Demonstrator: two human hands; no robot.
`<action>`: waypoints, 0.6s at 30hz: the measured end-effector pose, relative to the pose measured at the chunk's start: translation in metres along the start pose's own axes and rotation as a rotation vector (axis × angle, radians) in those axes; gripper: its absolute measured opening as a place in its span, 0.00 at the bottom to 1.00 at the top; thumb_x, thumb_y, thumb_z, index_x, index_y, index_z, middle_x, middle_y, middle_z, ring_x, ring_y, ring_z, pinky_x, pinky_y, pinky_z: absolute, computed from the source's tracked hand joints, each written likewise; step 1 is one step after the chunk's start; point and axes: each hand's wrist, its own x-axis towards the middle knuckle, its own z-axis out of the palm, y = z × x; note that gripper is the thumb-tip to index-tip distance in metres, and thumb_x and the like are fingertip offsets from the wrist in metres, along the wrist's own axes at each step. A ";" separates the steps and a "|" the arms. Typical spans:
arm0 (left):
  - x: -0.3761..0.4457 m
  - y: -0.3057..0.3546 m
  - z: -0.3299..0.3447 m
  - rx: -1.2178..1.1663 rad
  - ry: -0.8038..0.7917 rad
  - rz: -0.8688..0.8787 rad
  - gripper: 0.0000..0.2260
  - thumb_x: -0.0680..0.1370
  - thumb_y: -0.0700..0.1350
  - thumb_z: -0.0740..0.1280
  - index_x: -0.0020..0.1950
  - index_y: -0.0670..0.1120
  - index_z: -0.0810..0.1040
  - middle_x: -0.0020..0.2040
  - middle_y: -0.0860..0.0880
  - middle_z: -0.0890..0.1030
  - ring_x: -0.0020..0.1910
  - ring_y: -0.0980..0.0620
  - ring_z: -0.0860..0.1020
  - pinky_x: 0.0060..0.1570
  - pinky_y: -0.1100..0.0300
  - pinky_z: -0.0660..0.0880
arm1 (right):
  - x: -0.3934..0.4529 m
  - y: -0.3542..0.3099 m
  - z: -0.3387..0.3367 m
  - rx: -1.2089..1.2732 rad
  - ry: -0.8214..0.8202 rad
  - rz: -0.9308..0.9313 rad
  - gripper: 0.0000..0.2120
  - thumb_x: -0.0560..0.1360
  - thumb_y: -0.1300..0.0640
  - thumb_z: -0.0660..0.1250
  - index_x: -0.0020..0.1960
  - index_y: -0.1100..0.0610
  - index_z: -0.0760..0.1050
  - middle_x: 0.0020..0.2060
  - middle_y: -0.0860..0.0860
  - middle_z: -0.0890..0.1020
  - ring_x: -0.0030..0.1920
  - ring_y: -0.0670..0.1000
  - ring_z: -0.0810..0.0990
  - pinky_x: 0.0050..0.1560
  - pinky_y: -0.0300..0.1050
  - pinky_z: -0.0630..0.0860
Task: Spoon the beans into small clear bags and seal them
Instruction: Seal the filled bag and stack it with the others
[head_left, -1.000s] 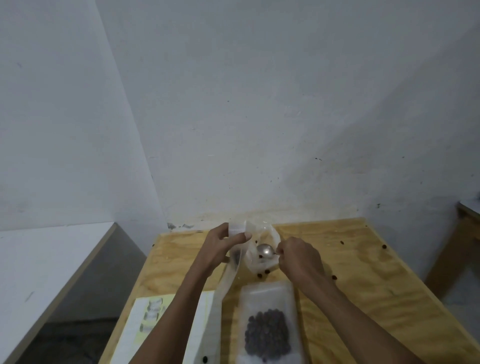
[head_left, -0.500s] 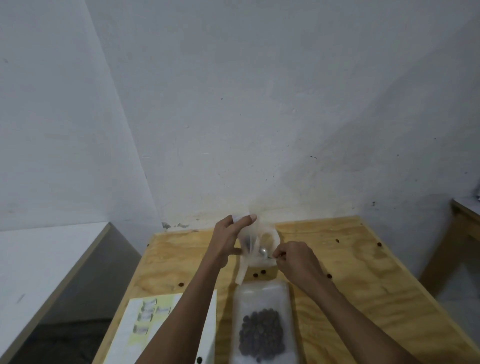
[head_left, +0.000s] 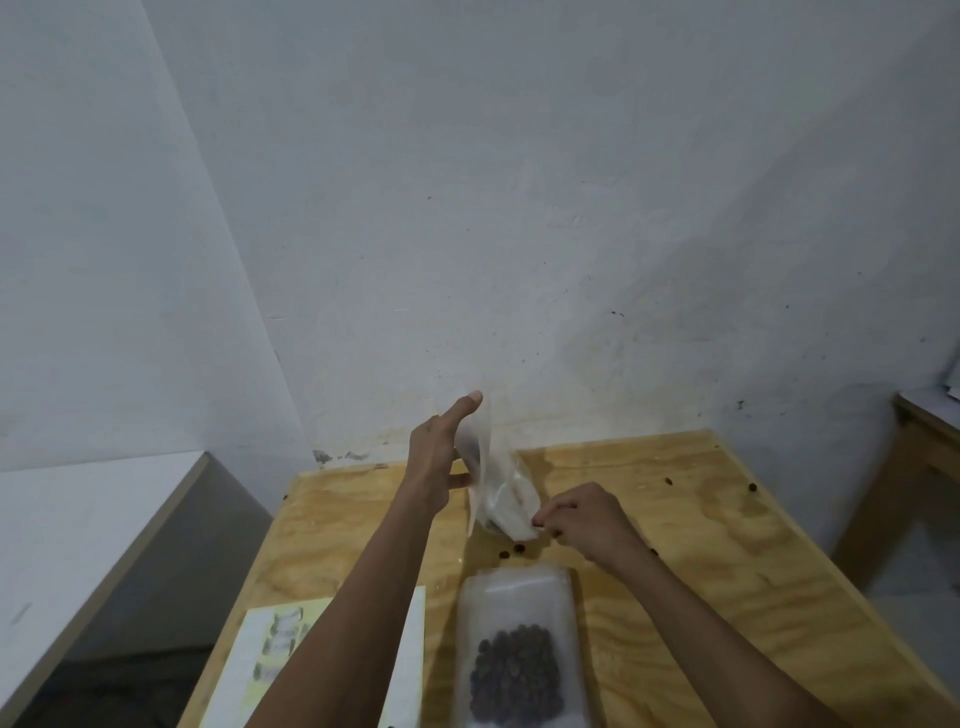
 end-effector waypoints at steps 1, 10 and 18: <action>0.001 -0.002 -0.002 0.003 -0.003 0.002 0.33 0.57 0.67 0.78 0.53 0.47 0.81 0.63 0.45 0.79 0.59 0.38 0.79 0.56 0.35 0.80 | 0.001 0.000 0.000 -0.016 0.009 0.005 0.07 0.74 0.59 0.72 0.44 0.52 0.89 0.42 0.45 0.88 0.42 0.46 0.86 0.50 0.48 0.85; -0.016 -0.006 -0.018 0.381 -0.099 0.344 0.26 0.64 0.65 0.77 0.56 0.51 0.83 0.51 0.53 0.86 0.52 0.49 0.85 0.48 0.49 0.84 | 0.001 -0.005 0.003 -0.065 0.043 0.031 0.07 0.72 0.56 0.73 0.37 0.56 0.87 0.34 0.52 0.87 0.38 0.53 0.86 0.40 0.47 0.82; -0.033 -0.027 -0.038 0.847 -0.187 0.579 0.34 0.63 0.69 0.77 0.64 0.55 0.78 0.56 0.59 0.82 0.52 0.60 0.80 0.47 0.62 0.80 | 0.003 -0.009 0.004 -0.100 0.153 0.006 0.10 0.72 0.54 0.71 0.42 0.60 0.86 0.38 0.57 0.86 0.31 0.54 0.83 0.31 0.43 0.73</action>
